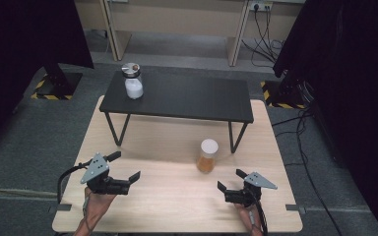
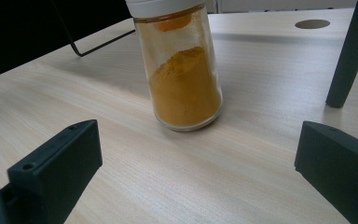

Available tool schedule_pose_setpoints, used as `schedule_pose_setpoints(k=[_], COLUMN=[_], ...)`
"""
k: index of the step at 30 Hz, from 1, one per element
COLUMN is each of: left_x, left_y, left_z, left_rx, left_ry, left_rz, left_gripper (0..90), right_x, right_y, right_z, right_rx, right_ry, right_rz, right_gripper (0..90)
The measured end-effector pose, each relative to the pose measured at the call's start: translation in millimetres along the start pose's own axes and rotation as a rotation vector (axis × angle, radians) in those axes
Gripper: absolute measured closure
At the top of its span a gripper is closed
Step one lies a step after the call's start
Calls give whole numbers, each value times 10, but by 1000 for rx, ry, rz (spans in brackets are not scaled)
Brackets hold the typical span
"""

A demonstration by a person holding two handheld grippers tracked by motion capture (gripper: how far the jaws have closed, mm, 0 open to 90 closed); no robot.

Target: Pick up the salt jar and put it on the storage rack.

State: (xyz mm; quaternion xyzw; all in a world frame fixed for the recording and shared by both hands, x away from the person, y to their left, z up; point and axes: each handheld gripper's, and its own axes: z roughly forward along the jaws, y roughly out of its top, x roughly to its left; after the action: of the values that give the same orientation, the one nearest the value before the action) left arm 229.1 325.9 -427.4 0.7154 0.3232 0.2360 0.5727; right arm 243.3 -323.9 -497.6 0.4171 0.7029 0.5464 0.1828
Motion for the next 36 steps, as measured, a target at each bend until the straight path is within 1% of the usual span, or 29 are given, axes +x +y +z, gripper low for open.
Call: schedule_pose_setpoints(k=[4,5,7,8,9,11,12,13,16,18,20,24,27,28,31,36], left_x=[-21,-29,-29,-22,-22,-6,-6,-8,-1,-2,-17,-14,-28,-24,-34,-43], left_y=[-175,-222,-252,-316,-316,-448,-448,-499,-602,-617,-649,-705,-754,-745,-771,-759], left_z=[-21,-19,-17,-20,-20,-41,-41,-47,-49,-37,-32,-22,-3,3,-19,-8], left_rx=[-2,7,14,24,24,13,13,10,11,26,20,17,21,27,9,25], left_ry=[10,15,17,19,19,20,20,24,22,23,32,39,54,55,57,61], left_rz=[22,29,37,45,45,32,32,29,35,48,62,61,81,76,80,81], left_gripper=[0,0,0,0,0,0,0,0,0,0,0,0,0,1,0,0], right_x=[0,0,2,1,1,4,4,5,5,6,7,12,11,12,11,10], right_y=[0,0,1,2,2,1,1,2,2,5,5,9,9,11,16,21], right_z=[1,1,1,2,2,3,3,3,4,4,4,5,5,6,10,12], right_rx=[0,0,1,1,1,1,1,1,1,3,3,5,5,6,9,12], right_ry=[0,1,0,0,0,-1,-1,-1,-1,-1,-2,-3,-1,-1,1,1], right_rz=[-3,-3,-4,-5,-5,-6,-6,-6,-7,-7,-8,-11,-12,-13,-16,-14], right_gripper=[5,5,5,5,5,5,5,5,5,5,5,5,5,5,5,5])
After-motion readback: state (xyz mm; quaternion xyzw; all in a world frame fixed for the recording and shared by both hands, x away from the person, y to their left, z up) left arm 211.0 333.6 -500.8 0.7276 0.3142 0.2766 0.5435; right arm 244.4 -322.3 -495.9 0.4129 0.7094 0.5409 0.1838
